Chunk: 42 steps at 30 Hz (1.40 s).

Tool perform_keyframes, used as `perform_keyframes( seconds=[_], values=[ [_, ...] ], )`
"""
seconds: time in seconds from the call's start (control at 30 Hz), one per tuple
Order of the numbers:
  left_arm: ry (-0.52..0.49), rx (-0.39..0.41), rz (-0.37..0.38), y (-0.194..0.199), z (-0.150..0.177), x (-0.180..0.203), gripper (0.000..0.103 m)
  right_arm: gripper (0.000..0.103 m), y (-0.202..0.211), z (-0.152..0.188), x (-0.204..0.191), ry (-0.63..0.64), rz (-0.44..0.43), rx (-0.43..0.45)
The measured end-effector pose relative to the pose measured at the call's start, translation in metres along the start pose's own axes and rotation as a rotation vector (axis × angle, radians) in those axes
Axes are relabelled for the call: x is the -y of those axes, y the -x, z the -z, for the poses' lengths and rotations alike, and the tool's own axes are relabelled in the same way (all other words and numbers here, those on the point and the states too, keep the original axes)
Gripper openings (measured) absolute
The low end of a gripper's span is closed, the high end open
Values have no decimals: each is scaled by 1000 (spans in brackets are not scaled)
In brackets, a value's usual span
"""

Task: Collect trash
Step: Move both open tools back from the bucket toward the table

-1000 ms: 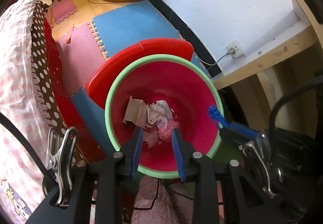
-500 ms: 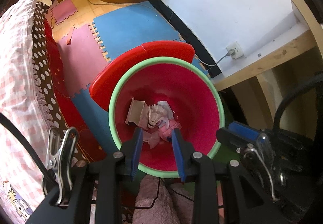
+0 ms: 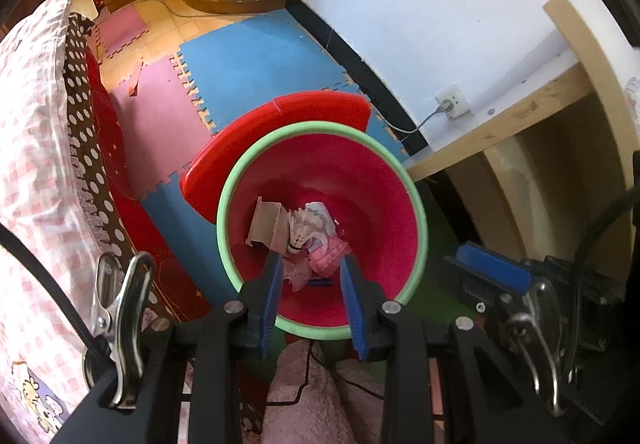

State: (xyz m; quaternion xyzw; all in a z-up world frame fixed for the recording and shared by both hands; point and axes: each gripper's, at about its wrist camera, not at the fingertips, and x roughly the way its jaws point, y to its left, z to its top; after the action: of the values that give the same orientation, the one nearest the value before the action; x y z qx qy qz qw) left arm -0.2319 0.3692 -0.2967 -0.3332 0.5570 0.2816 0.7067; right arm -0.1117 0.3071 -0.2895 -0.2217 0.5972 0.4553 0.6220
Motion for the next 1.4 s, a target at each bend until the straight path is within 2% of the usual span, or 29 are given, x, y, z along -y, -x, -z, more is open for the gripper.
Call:
perform_keyframes(
  seconds=[0.43,0.77,1.4],
  values=[
    [-56,52,19,47,3,24,30,22,54,8,-6,-5,-19,109],
    [-106,96,25,88,6,52,30,26,112,16,2,-25,-41,218],
    [-252,199,51,161,23,151,30,26,221,64,53,-87,-32,405]
  ],
)
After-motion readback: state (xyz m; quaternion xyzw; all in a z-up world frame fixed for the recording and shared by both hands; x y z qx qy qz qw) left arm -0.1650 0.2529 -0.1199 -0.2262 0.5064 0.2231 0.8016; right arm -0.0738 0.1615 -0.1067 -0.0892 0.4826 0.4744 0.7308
